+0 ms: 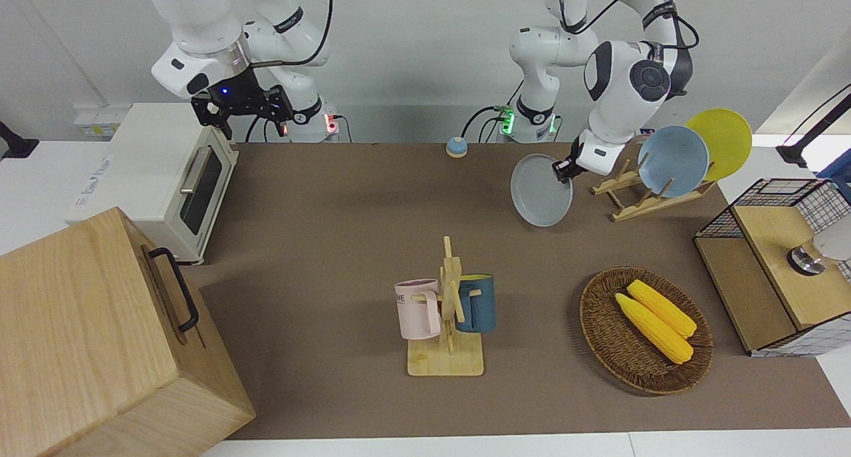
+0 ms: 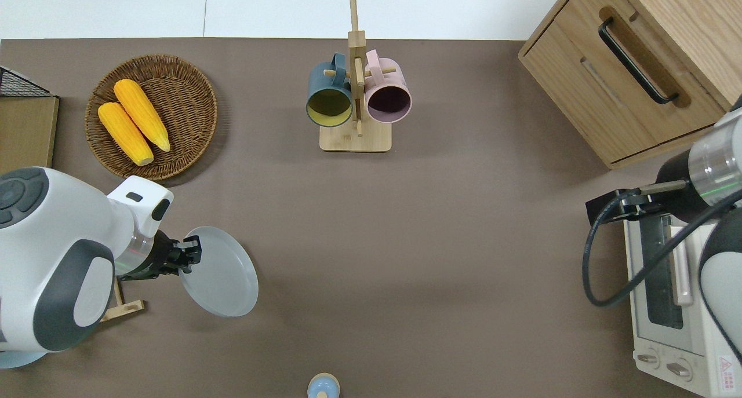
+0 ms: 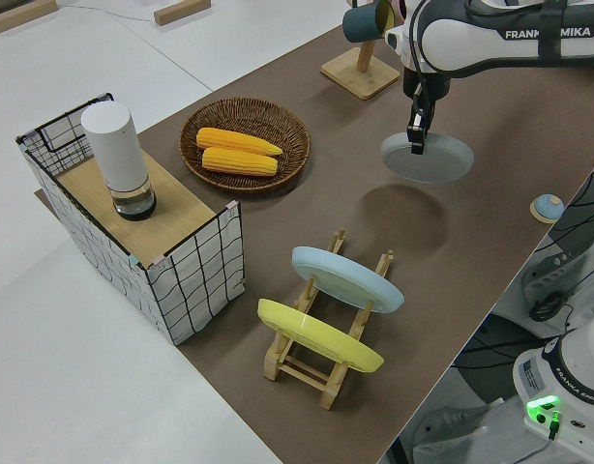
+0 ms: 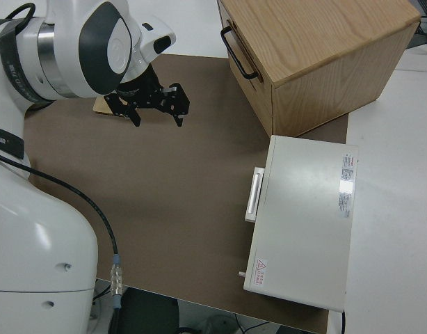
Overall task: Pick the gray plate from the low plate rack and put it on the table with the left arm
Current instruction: 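Carry the gray plate out of the rack toward the open table, then lower the gray plate flat onto the table and open the left gripper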
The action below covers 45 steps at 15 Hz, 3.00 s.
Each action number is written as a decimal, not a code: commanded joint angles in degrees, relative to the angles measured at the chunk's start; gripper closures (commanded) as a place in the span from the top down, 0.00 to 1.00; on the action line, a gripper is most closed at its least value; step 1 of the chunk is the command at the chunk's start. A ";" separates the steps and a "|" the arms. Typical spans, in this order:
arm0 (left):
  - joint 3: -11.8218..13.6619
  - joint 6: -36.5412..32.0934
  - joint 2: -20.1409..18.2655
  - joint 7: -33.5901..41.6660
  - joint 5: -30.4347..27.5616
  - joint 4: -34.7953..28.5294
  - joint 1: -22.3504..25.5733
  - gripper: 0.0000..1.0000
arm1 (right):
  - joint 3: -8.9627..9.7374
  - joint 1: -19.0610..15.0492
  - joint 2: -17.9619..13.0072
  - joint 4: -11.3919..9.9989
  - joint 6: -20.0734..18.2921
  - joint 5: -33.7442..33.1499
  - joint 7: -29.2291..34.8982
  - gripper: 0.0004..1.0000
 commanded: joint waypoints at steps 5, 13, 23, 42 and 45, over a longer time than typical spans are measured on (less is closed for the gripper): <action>0.52 1.62 0.85 -0.61 -0.13 -0.69 -1.40 0.08 | 1.21 -1.32 -0.12 0.41 -0.62 -0.37 0.68 0.98; 0.17 2.68 2.00 -0.61 -0.04 -0.69 -1.40 0.12 | 1.21 -1.32 -0.12 0.41 -0.62 -0.37 0.68 0.98; 0.17 3.03 2.35 -0.44 -0.04 -0.60 -1.40 0.66 | 1.13 -1.32 -0.12 0.41 -0.62 -0.37 0.68 0.98; 1.74 -1.87 1.38 8.35 0.04 14.50 -0.87 0.99 | 1.13 -1.32 -0.12 0.41 -0.62 -0.37 0.68 0.98; 2.19 -6.19 1.30 13.53 5.49 19.95 -0.96 0.99 | 1.21 -1.32 -0.12 0.33 -0.62 -0.37 0.68 0.98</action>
